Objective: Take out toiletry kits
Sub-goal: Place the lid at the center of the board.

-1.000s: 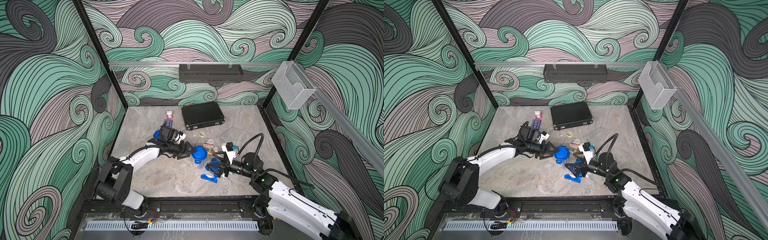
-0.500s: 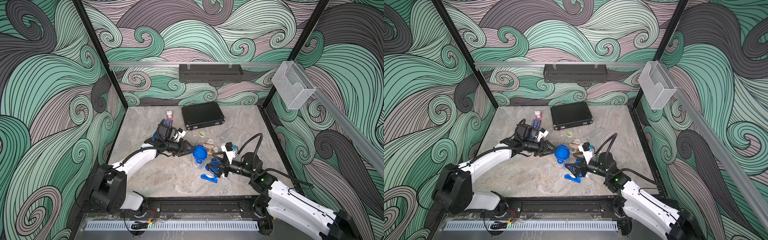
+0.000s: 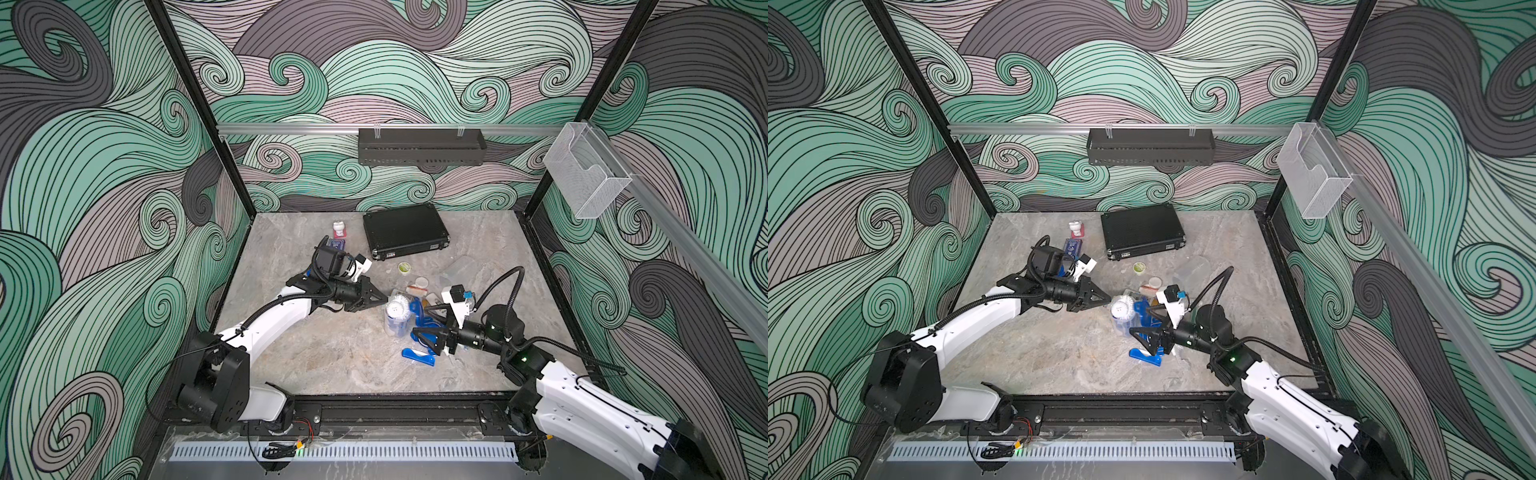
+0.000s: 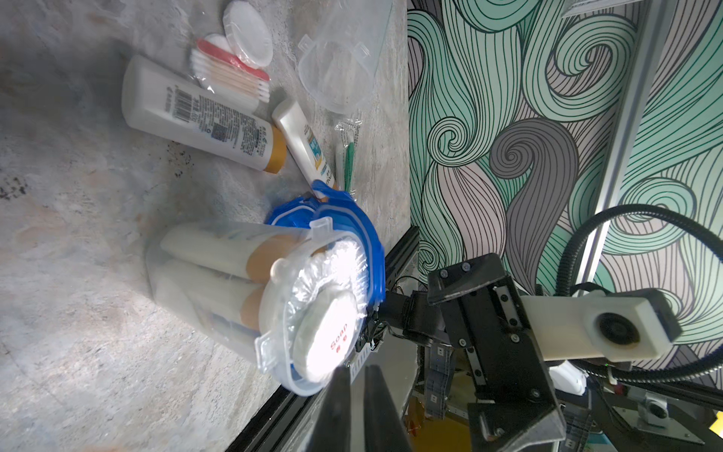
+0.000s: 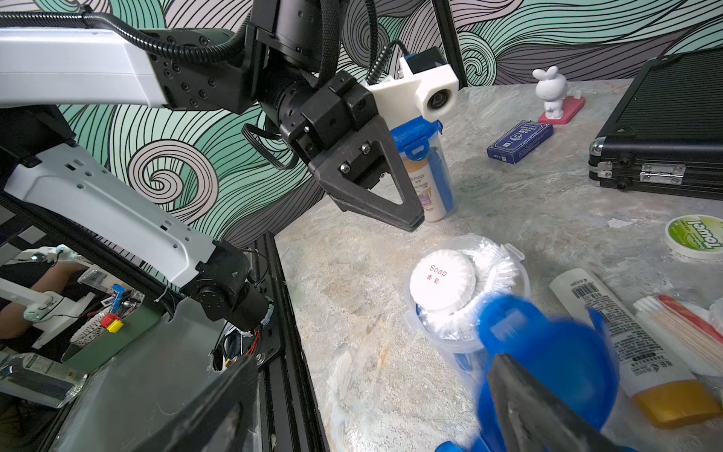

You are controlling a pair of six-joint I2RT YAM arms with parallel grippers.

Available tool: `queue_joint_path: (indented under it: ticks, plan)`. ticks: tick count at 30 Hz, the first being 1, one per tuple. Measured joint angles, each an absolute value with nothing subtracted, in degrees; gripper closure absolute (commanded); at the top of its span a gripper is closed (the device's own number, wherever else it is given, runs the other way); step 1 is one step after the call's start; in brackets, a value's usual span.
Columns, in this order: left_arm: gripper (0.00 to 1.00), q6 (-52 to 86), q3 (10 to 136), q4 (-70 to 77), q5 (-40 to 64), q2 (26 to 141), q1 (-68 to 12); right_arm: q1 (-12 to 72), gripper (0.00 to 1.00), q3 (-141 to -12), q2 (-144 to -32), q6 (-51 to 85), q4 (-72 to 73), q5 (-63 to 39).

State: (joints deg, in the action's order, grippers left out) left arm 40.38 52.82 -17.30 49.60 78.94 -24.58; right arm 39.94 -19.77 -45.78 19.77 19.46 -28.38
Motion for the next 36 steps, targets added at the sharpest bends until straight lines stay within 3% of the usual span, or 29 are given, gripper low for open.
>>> queue_joint_path:
  ticks: [7,13,20,27,31,36]
  plan:
    - [0.97,40.1,53.8,-17.9,49.7,79.4,-24.6,39.9,0.02,-19.0,-43.3,20.0,17.7,-24.8]
    - [0.97,37.5,55.8,-22.3,48.1,78.5,-24.6,37.6,0.01,-19.2,-41.4,20.5,10.9,-15.9]
    - [0.96,34.8,56.2,-26.3,45.3,74.1,-24.6,31.2,0.08,-20.8,-45.3,23.8,2.0,-10.5]
    - [0.92,32.5,55.0,-29.0,42.7,71.4,-24.6,29.7,0.11,-24.4,-53.8,25.1,2.1,-19.5]
    - [0.85,31.2,53.1,-31.3,40.8,67.9,-24.6,30.5,0.09,-22.1,-51.4,23.9,9.7,-24.7]
    - [0.65,28.9,52.8,-34.4,37.4,61.2,-24.6,33.8,0.05,-13.2,-49.8,18.1,24.7,-26.4]
